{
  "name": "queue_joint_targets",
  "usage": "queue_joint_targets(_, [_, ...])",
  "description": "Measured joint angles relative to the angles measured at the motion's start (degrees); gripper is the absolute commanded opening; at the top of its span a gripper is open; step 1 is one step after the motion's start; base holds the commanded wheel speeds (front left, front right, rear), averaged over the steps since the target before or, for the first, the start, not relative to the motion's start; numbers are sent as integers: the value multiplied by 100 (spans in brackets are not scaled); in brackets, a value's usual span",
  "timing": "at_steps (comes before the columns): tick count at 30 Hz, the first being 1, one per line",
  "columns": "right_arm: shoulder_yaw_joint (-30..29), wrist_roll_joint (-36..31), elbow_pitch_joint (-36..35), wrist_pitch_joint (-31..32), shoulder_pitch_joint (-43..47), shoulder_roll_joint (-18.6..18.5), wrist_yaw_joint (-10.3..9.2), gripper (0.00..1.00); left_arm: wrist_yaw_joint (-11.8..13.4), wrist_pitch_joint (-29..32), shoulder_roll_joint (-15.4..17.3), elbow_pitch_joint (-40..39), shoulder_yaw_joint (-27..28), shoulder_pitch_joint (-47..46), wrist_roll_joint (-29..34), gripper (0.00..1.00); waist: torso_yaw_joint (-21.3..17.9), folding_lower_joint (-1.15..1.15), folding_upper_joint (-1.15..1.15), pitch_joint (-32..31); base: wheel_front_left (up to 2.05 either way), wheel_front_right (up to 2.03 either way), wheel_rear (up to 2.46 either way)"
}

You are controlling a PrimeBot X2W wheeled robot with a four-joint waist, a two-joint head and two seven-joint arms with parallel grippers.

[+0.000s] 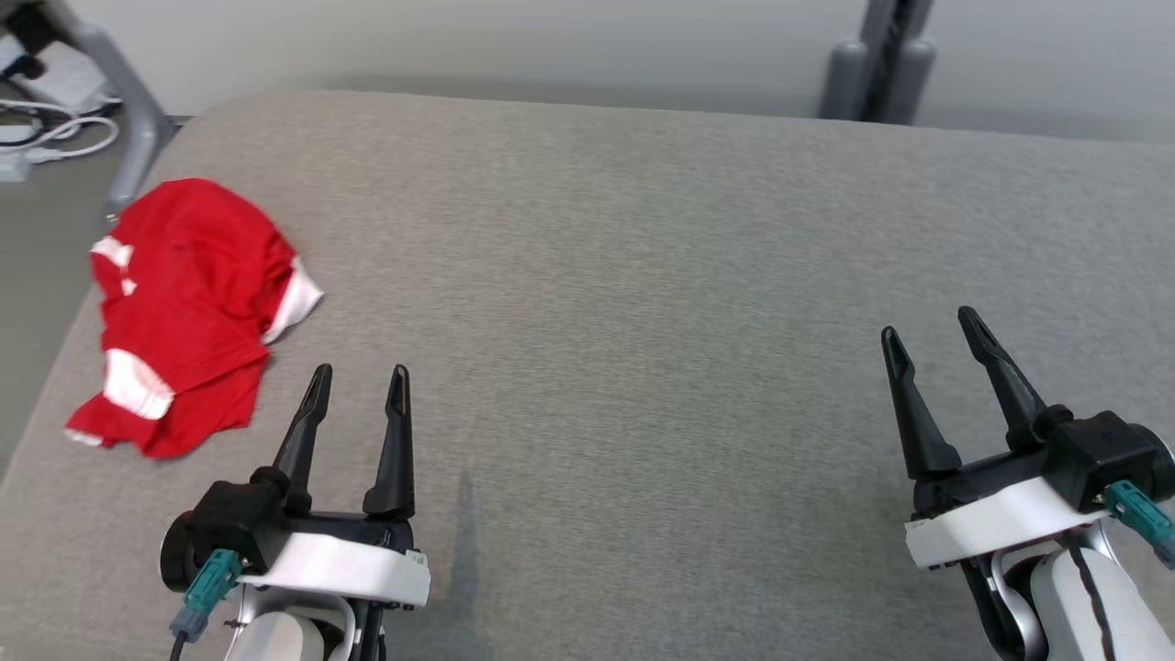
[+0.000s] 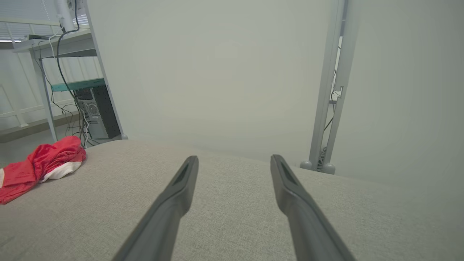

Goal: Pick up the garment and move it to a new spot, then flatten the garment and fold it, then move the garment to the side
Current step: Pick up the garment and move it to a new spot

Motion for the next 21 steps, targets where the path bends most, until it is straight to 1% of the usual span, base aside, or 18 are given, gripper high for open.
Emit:
queue_joint_targets(11, [505,196,126,0,108,15,1,100,-3,0,-1,-31,189,351,123,100,946,0,0,-336,0,0,0])
queue_joint_targets(16, [691,303,234,0,153,-23,1,100,-20,0,-1,-38,341,511,125,100,1293,0,0,-502,0,0,0])
queue_joint_targets(21, [745,299,275,0,207,-38,0,100,-25,-1,0,-81,450,582,118,100,1571,0,0,-628,0,0,0])
